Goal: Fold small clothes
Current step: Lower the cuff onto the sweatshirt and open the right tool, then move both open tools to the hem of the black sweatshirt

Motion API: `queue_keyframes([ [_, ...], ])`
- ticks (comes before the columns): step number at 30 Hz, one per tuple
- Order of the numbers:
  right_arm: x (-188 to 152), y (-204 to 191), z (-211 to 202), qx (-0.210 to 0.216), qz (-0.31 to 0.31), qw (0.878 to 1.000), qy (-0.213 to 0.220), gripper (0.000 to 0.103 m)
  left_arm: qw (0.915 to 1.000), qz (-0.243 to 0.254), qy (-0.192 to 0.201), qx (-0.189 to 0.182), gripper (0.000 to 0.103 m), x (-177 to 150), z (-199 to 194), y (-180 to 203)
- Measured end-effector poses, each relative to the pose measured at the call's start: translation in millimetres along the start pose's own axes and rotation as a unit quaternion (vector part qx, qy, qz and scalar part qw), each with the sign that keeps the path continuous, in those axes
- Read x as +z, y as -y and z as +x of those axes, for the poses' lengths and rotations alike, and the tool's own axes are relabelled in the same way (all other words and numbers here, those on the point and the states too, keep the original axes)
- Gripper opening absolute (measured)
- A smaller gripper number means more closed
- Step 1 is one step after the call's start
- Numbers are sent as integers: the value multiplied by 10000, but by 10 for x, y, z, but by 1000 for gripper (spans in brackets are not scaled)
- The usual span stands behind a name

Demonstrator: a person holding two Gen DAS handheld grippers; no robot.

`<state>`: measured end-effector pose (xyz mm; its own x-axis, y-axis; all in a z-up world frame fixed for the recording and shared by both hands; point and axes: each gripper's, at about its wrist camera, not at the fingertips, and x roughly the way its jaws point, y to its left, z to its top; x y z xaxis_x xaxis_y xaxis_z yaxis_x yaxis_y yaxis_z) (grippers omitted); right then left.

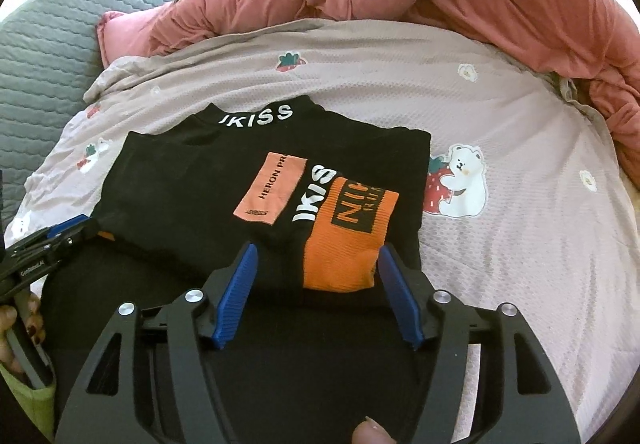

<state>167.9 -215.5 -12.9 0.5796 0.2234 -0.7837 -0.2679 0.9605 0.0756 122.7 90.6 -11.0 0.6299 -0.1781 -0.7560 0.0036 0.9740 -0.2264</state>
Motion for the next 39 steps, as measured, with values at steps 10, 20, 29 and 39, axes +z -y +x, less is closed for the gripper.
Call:
queue_keyframes([
  [10,4,59,-324,-66,89,9995,282,81,9995,-31,264,150,74,-1,-372,-59],
  [20,-79,154,-603,-99,172,9987,464,84,9976,-155,595,327,81,-34,-859,-191],
  [29,-216,187,-880,-54,120,9979,640,86,9964,-363,549,540,81,-217,-1080,-436],
  [39,-511,124,-978,-12,-54,9991,420,86,9983,-294,177,469,81,-546,-1168,-490],
])
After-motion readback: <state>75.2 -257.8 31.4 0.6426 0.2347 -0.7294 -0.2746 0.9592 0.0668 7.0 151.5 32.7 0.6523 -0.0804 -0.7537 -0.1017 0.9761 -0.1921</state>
